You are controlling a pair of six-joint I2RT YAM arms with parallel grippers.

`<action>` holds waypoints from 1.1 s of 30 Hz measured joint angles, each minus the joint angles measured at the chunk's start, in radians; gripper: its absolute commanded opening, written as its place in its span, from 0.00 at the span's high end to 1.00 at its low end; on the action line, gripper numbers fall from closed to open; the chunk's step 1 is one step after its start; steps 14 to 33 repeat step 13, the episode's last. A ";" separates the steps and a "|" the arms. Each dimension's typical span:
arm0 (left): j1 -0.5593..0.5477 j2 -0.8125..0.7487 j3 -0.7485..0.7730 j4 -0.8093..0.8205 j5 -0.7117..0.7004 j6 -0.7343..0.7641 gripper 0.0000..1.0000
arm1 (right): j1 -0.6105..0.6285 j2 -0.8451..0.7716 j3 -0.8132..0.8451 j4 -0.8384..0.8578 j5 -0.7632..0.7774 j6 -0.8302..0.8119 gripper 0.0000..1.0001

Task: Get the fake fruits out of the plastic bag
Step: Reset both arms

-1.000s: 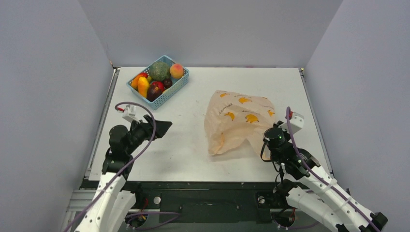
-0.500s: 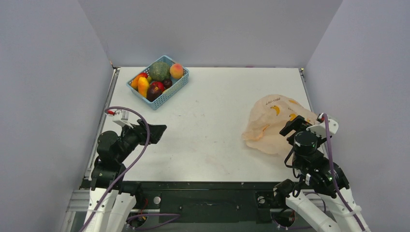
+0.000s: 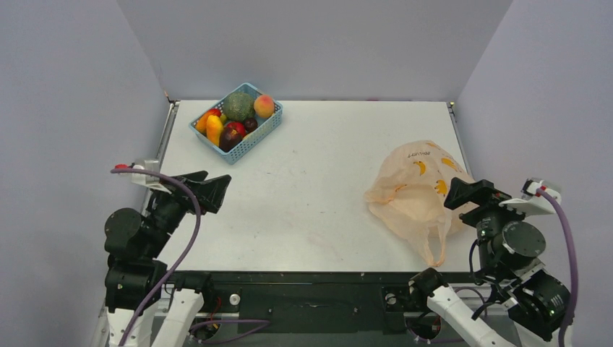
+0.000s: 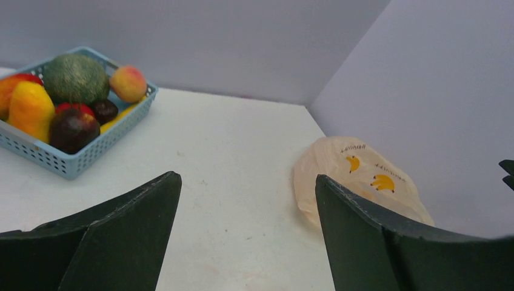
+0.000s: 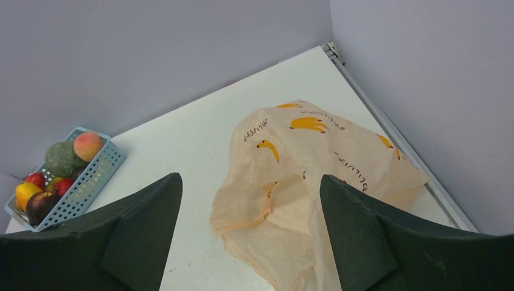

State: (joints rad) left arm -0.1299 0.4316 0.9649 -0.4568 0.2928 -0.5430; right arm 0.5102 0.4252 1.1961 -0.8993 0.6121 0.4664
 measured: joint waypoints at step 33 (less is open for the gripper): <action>-0.013 -0.068 0.165 -0.011 -0.181 0.084 0.18 | 0.000 -0.093 0.083 0.001 0.034 -0.072 0.12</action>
